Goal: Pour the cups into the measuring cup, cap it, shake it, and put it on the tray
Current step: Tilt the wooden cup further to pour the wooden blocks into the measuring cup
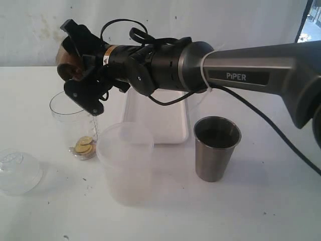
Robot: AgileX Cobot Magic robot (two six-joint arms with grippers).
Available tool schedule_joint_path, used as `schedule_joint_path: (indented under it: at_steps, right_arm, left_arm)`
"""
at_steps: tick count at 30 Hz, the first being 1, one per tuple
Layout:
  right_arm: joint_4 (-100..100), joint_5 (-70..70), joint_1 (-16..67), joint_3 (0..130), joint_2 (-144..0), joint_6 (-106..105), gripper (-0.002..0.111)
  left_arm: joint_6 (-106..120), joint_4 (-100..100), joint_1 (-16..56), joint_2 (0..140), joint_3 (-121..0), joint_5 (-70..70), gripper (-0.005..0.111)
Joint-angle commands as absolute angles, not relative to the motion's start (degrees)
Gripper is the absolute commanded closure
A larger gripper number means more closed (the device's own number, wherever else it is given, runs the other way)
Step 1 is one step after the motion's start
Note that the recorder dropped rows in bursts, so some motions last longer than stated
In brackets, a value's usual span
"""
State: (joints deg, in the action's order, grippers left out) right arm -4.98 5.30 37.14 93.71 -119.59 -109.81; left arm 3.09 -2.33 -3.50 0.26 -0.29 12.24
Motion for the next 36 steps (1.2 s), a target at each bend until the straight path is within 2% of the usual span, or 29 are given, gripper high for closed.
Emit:
schedule_joint_path:
  at_steps: [1,36]
  right_arm:
    - [-5.16,7.44,37.28,94.15,-119.52,-112.39,0.108]
    - [-7.57,7.02,38.94,94.15,-119.52,-122.73,0.108]
  left_arm:
    - [3.04,-1.95,-3.28,0.0,0.0,11.6,0.106]
    - [3.04,-1.95,-3.28,0.0,0.0,11.6,0.106]
